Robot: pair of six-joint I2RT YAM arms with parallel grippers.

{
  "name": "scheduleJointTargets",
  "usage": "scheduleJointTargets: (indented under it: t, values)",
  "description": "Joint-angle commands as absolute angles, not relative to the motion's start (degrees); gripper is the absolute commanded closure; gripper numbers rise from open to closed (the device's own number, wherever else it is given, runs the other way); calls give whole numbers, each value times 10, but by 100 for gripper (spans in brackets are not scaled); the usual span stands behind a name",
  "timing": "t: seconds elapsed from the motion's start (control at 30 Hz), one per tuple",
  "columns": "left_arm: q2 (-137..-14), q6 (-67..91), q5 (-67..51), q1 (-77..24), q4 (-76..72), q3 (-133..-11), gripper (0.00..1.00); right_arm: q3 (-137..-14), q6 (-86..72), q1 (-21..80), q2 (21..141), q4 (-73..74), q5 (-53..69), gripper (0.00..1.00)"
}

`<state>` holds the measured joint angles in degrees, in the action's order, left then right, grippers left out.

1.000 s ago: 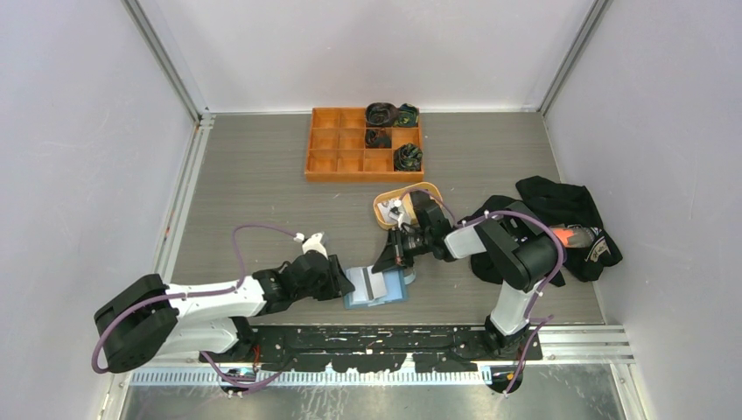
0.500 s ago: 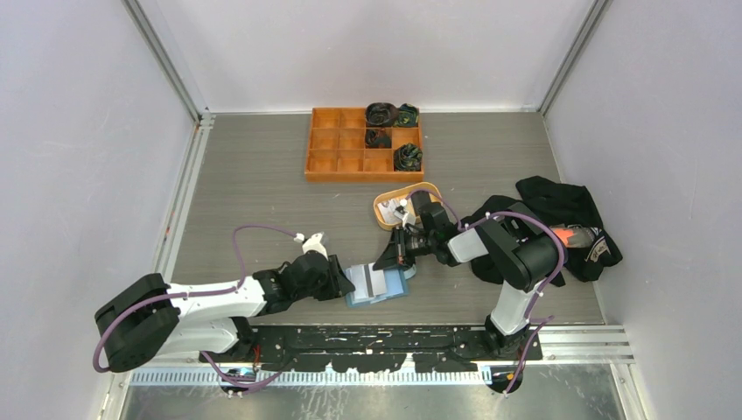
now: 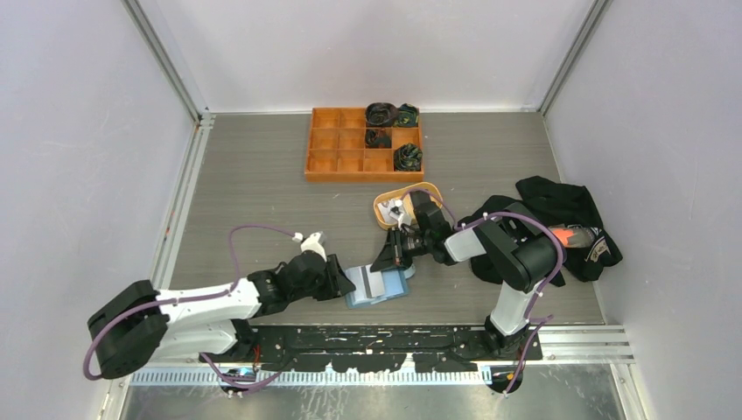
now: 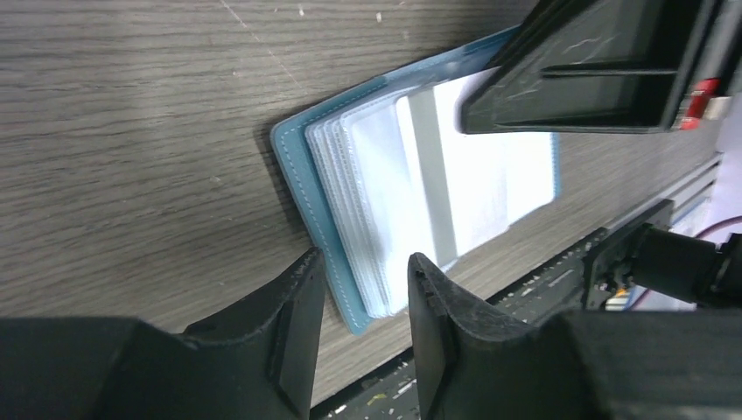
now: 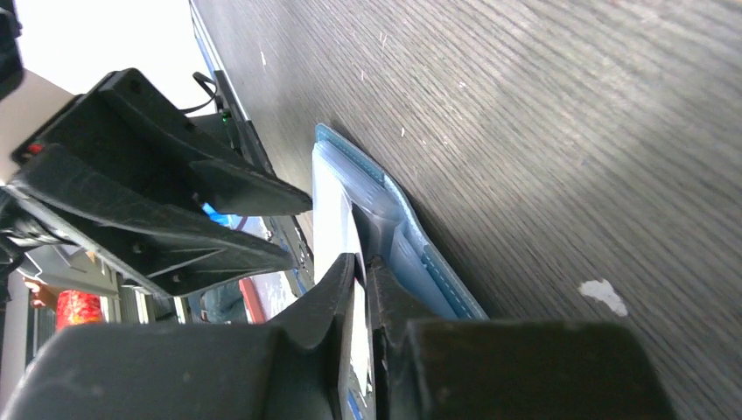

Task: Put the credit cards into the card holder
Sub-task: Insert the credit card into the card holder.

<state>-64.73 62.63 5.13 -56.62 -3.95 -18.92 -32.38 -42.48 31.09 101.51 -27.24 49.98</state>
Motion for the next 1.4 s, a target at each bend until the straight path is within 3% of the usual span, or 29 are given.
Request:
scheduleJointTargets:
  t: [0.0, 0.17, 0.3, 0.6, 0.7, 0.8, 1.37]
  values:
    - [-567, 617, 78, -568, 23, -196, 58, -343, -393, 316, 1013, -252, 495, 83]
    - [-477, 604, 89, -570, 82, -202, 57, -348, -385, 315, 1012, -239, 497, 75]
    - [-485, 605, 116, -613, 60, -226, 59, -351, -382, 315, 1014, -234, 497, 75]
    - [-700, 571, 291, -760, 147, -432, 66, -359, -369, 315, 1016, -210, 491, 75]
    - [-768, 574, 294, -764, 152, -480, 81, -361, -366, 316, 1019, -203, 489, 75]
    - [-829, 576, 290, -765, 164, -530, 88, -364, -360, 315, 1020, -194, 487, 75]
    - [-1012, 577, 312, -767, 264, -684, 92, -374, -350, 315, 1025, -167, 481, 74]
